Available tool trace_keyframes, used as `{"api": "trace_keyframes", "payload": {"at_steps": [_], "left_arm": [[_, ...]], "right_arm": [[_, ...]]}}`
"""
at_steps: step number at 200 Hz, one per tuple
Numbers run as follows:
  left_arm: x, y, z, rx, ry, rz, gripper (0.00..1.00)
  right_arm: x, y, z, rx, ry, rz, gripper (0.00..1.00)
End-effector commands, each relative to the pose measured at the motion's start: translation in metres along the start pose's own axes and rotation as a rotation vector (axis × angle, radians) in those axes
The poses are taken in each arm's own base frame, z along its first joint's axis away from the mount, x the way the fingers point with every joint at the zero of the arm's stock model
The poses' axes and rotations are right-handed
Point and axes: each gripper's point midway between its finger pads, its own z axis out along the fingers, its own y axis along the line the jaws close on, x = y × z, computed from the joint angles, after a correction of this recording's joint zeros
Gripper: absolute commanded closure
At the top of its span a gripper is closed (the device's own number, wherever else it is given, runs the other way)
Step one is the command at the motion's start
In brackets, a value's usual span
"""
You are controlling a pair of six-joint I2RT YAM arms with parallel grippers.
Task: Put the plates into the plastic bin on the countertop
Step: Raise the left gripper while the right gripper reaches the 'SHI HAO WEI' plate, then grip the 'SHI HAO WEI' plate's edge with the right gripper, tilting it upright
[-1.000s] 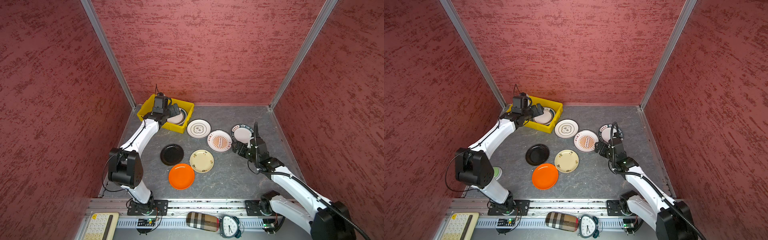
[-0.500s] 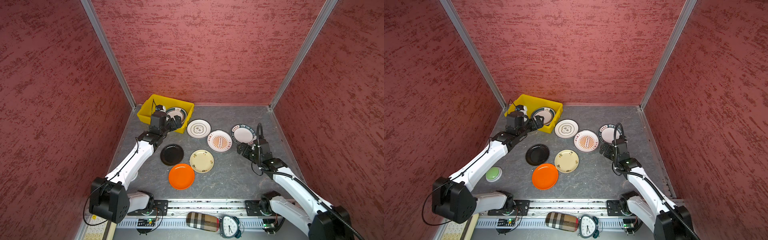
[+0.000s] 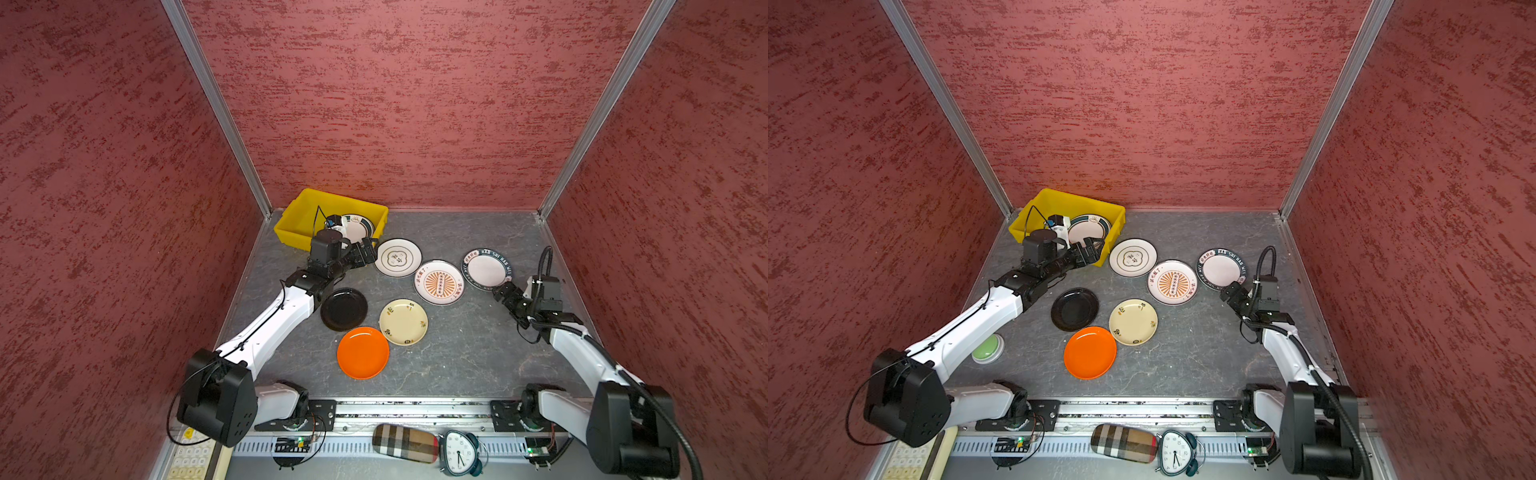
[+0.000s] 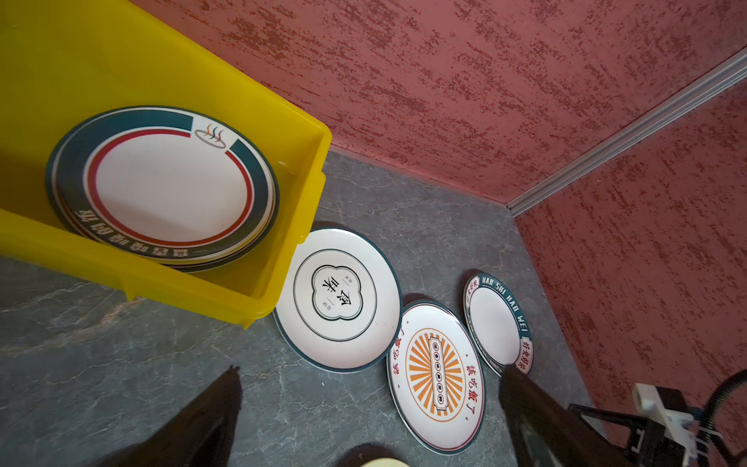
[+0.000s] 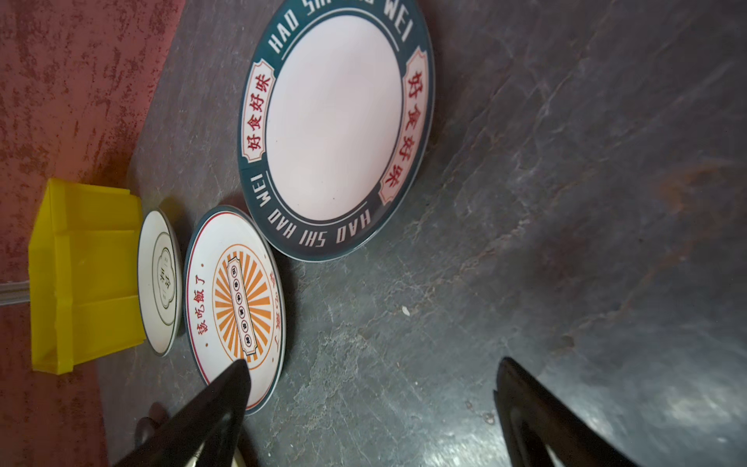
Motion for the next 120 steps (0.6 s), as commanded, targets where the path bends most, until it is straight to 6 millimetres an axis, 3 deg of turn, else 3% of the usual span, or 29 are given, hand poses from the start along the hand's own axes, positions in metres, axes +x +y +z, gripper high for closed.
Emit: {"api": "trace_keyframes", "payload": {"at_steps": [1, 51, 87, 120], "left_arm": [[0.000, -0.014, 0.006, 0.078, 0.007, -0.008, 0.00], [0.007, -0.013, 0.006, 0.103, 0.013, -0.012, 0.01], [0.011, -0.008, 0.002, 0.099, 0.010, -0.016, 0.01], [0.006, 0.005, -0.004, 0.061, -0.049, -0.082, 0.01]], "right_arm": [[-0.009, 0.020, 0.007, -0.122, 0.008, 0.029, 0.08], [-0.045, 0.005, 0.022, -0.093, -0.061, 0.098, 0.21], [-0.058, -0.003, 0.028, -0.092, -0.098, 0.135, 0.29], [-0.070, -0.009, 0.035, -0.109, -0.142, 0.135, 0.50]]}}
